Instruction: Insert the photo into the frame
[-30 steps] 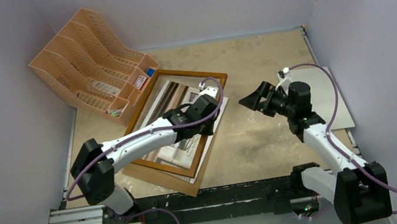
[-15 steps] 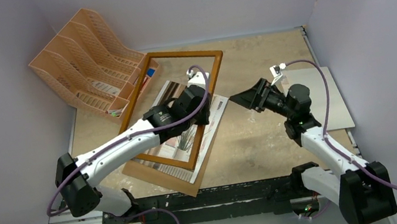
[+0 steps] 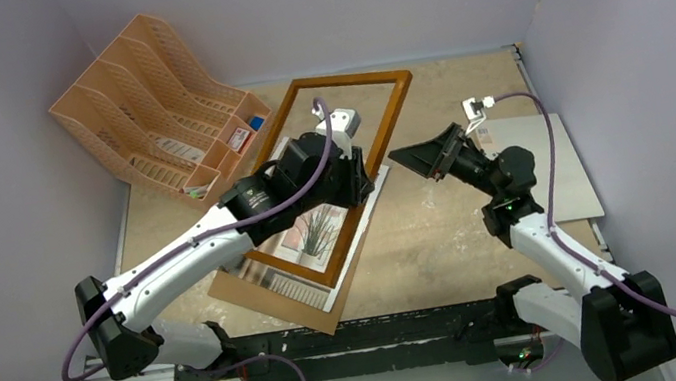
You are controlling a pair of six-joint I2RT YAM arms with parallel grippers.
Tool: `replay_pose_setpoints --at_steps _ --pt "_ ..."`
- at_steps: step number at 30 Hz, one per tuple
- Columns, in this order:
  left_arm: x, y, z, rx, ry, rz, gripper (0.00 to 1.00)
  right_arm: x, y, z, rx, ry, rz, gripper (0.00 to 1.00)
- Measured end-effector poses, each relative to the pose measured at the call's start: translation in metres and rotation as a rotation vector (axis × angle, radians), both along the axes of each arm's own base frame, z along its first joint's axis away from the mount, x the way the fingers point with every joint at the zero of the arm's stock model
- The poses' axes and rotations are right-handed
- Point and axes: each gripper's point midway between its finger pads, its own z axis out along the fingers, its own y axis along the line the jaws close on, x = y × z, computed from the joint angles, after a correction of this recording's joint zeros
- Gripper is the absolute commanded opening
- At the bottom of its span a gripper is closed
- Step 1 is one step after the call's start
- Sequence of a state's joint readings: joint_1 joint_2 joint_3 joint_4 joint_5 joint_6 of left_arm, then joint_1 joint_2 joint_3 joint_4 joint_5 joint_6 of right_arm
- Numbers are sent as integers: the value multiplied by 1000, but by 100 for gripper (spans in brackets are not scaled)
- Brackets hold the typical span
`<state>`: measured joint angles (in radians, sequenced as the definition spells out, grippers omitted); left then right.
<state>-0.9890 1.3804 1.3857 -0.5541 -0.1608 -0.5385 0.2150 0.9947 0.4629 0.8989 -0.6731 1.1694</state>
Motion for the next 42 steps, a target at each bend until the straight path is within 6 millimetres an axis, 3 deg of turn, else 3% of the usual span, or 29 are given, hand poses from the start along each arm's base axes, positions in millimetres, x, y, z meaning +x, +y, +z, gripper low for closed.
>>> replay_pose_setpoints --at_steps 3,6,10,14,22,26,28,30,35,39,42 --pt "-7 -10 9 -64 24 -37 0 2 2 15 23 -26 8 99" --pt "-18 -22 31 -182 44 -80 0 3 3 27 51 -45 14 97" --pt "-31 -28 69 -330 37 -129 0 1 4 38 98 -47 29 88" --pt "-36 -32 88 -413 36 -158 0 -1 6 63 147 -97 44 77" --pt "-38 -47 97 -501 75 -191 0 -3 9 90 214 -136 80 43" --pt "-37 -48 94 -511 87 -181 0 -5 9 95 238 -124 92 14" --pt "-36 -47 90 -504 90 -176 9 -4 11 96 249 -62 106 6" --pt "-33 -47 88 -505 86 -168 20 -3 12 100 226 -74 102 4" --pt "-25 -44 97 -524 38 -132 60 8 17 111 138 -26 80 0" --pt "-25 -38 98 -500 13 -112 80 22 13 112 64 29 6 0" --pt "-22 -25 102 -481 -21 -68 88 29 10 114 2 75 -41 0"
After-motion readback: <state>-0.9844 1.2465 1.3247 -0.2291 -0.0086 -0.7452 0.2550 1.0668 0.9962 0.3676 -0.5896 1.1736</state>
